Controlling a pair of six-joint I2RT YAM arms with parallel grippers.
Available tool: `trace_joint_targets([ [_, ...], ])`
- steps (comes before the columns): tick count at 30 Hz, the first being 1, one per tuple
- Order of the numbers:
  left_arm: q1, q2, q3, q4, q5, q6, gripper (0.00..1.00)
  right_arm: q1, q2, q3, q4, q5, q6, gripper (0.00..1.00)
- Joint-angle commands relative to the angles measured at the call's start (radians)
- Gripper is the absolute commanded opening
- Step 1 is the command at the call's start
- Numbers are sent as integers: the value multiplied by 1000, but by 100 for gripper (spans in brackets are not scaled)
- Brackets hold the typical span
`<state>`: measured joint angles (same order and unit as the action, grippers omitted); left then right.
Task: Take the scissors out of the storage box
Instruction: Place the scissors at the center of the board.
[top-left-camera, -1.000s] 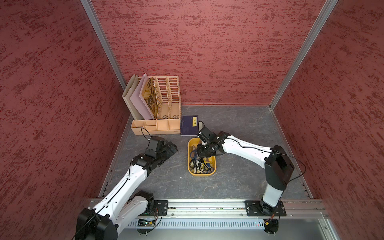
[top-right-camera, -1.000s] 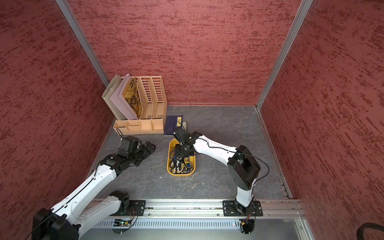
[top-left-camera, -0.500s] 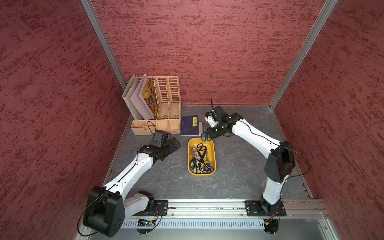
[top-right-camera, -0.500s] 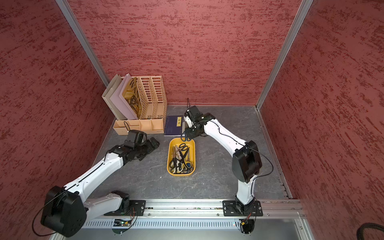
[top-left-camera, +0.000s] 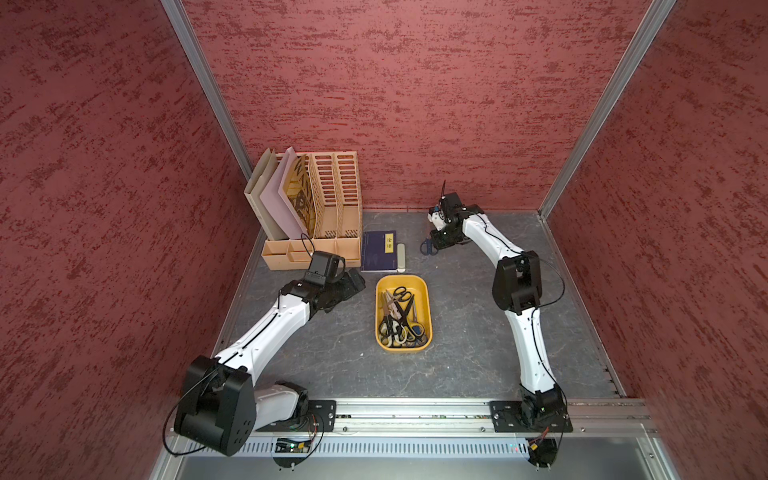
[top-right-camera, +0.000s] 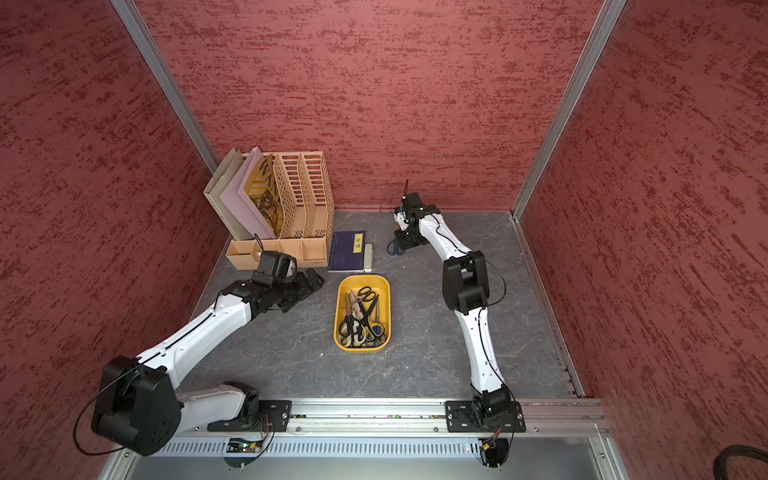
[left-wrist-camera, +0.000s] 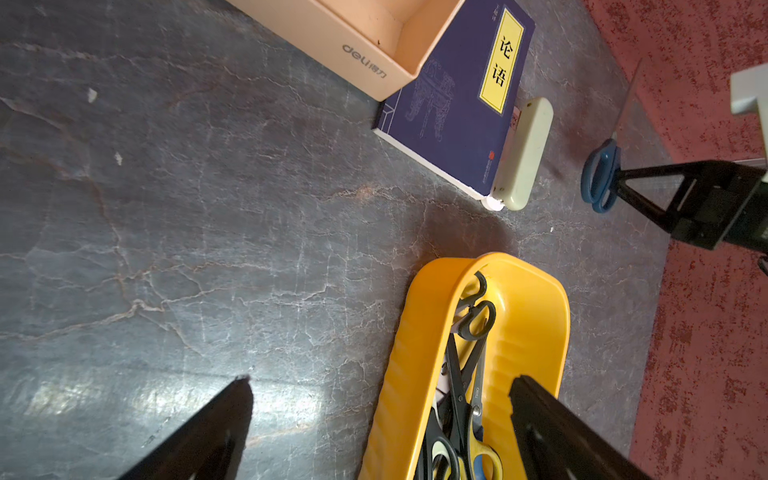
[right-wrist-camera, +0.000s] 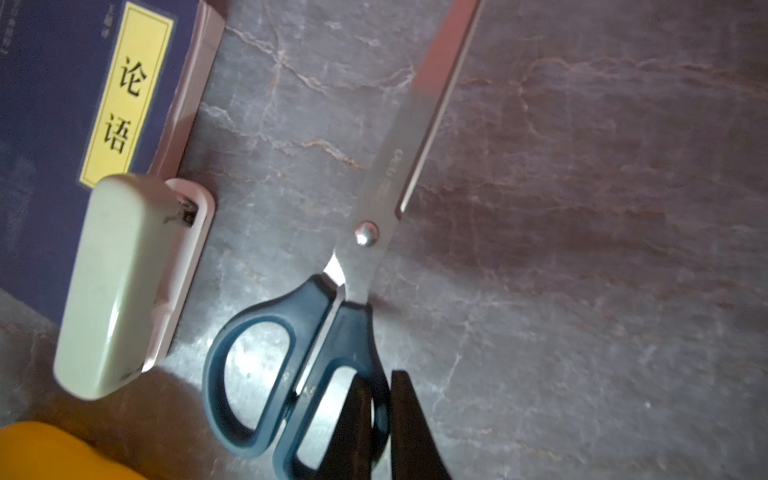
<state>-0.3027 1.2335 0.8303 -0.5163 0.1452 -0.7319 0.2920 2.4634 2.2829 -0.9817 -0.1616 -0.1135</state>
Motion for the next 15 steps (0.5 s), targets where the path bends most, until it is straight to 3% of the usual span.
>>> trace_joint_targets([
  [1,4,-60,-36,-42,23,35,100,-20,53,67,-36,-47,-20,0],
  [7,7,-144,-88,-49,-9,1,100,-23,107,73,-17,-41,-21,0],
  [14,6,-131,-73,-66,-2,-6,100,-26,134,97,-31,-14,-12,0],
  [15,6,-130,-73,-67,-3,-9,100,-27,134,96,-33,-11,-9,5],
])
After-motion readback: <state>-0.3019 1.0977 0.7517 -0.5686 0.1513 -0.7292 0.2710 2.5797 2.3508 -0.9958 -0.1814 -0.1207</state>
